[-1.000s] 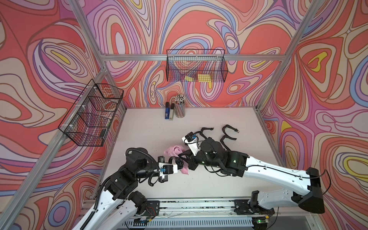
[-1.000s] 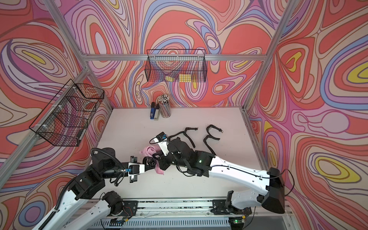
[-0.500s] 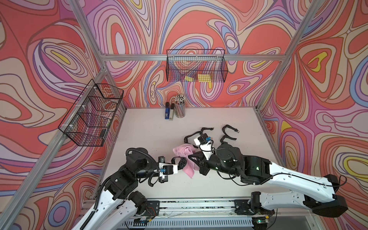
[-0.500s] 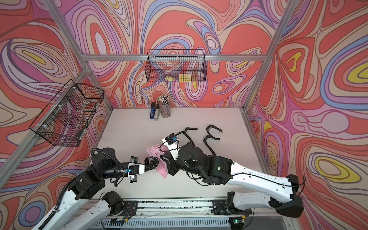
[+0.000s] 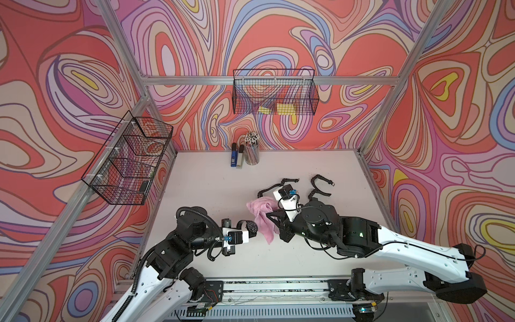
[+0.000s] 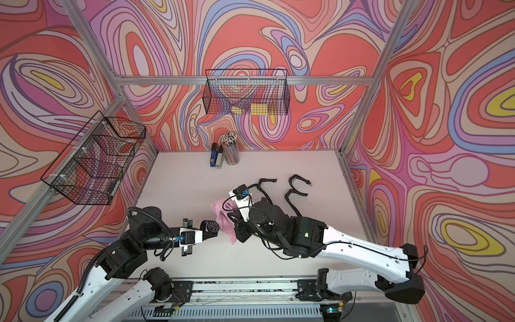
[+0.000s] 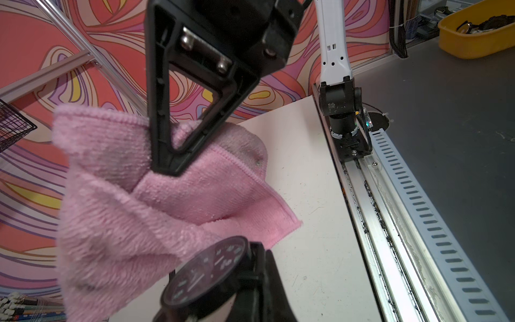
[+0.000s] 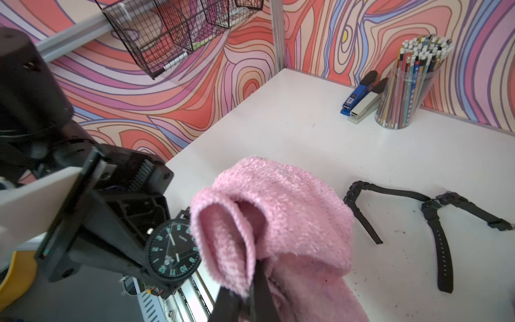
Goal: Wipe the watch dial
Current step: Wipe the dirt from the watch dial.
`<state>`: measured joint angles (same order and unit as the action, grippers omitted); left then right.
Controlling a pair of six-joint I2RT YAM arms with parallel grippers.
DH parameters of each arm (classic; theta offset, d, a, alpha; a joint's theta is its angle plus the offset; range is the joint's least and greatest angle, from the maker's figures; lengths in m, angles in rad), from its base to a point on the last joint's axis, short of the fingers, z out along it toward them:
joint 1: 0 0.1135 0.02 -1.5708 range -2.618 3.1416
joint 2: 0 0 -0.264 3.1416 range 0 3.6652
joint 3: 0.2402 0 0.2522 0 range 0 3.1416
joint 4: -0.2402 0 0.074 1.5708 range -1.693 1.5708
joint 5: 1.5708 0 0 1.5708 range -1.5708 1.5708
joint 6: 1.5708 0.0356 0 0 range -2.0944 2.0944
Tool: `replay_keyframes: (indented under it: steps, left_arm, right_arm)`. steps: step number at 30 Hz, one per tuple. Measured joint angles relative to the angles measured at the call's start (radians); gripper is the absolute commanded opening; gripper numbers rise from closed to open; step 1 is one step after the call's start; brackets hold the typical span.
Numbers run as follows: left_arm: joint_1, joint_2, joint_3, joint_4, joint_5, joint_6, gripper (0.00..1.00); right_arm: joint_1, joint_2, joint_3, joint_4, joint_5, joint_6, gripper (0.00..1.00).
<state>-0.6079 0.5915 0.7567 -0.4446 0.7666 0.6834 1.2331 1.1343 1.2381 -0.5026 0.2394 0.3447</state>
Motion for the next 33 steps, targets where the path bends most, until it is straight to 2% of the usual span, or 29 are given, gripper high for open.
replay_keyframes:
  steps: [12, 25, 29, 33]
  left_arm:
    - [0.0, 0.0, 0.001, -0.012, -0.002, 0.0, 0.0]
    - [-0.001, 0.005, 0.001, -0.056, -0.01, 0.005, 0.0]
    - [0.0, 0.005, 0.001, -0.06, -0.024, 0.003, 0.0]
    - [0.003, 0.005, 0.001, -0.06, -0.045, -0.003, 0.0]
  right_arm:
    - [0.014, 0.102, 0.006, 0.084, -0.171, -0.001, 0.0]
    - [0.148, 0.083, -0.04, 0.124, -0.148, 0.077, 0.0]
    - [0.131, 0.084, -0.05, 0.14, -0.137, 0.078, 0.0]
    - [0.054, 0.09, -0.057, 0.175, -0.176, 0.067, 0.0]
